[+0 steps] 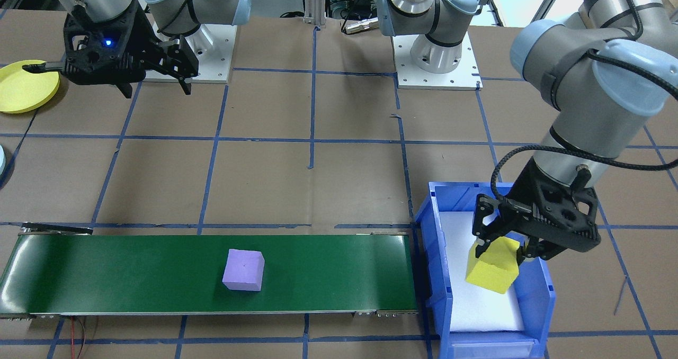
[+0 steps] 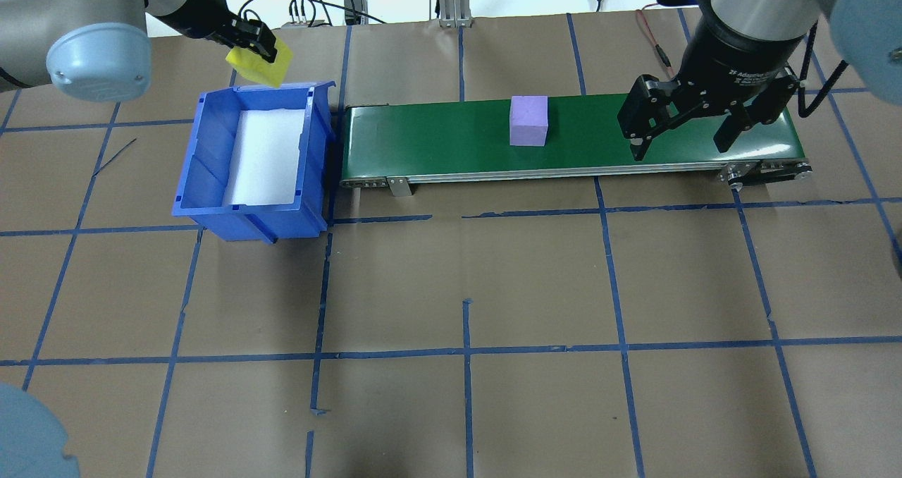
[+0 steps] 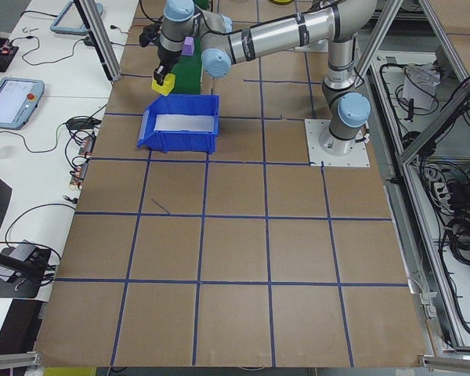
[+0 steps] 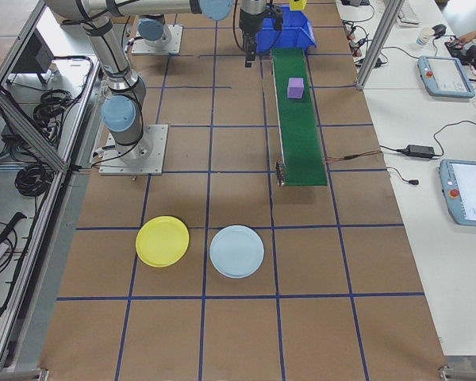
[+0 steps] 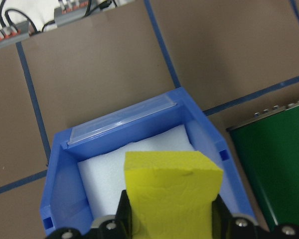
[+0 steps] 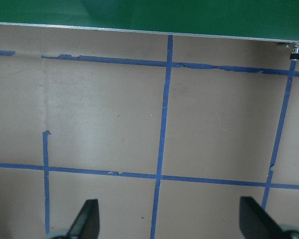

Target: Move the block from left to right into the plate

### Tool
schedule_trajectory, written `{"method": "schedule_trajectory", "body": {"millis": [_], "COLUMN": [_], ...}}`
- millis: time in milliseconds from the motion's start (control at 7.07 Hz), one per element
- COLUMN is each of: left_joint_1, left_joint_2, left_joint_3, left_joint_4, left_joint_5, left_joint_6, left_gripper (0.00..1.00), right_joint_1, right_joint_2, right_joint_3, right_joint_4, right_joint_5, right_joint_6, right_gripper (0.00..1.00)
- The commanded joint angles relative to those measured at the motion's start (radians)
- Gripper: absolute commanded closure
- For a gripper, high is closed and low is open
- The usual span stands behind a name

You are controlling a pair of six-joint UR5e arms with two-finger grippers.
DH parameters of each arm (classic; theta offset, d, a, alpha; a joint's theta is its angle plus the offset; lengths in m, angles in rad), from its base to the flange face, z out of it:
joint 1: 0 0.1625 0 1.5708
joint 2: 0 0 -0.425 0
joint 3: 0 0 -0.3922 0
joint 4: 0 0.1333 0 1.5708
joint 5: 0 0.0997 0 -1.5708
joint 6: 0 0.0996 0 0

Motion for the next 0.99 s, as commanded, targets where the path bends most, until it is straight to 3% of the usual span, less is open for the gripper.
{"method": "schedule_trajectory", "body": {"millis": [0, 283, 566, 707, 848], "left_joint_1": [-0.076, -0.150, -0.162, -0.162, -0.162], "left_joint_2": [-0.033, -0.107, -0.173, -0.179, -0.179], "left_joint_3": [0.002, -0.015, -0.017, -0.018, -0.020], "left_joint_4": [0.011, 0.035, 0.080, 0.080, 0.079], "left_joint_5": [-0.021, -0.015, -0.018, -0.016, -0.013], "left_joint_6": [-0.111, -0.283, -0.293, -0.291, -0.296], "left_gripper": [0.93, 0.92, 0.91, 0.28, 0.00], "right_joint_1": [-0.003, -0.073, -0.183, -0.236, -0.273], "right_joint_2": [0.000, 0.009, 0.069, 0.136, 0.211], "right_joint_3": [0.002, -0.011, -0.012, -0.030, -0.072], "right_joint_4": [0.000, -0.053, -0.054, -0.055, -0.110], "right_joint_5": [0.000, 0.012, 0.010, 0.013, 0.014], "right_joint_6": [0.000, -0.018, -0.067, -0.078, -0.111], "right_gripper": [0.00, 0.00, 0.00, 0.00, 0.00]}}
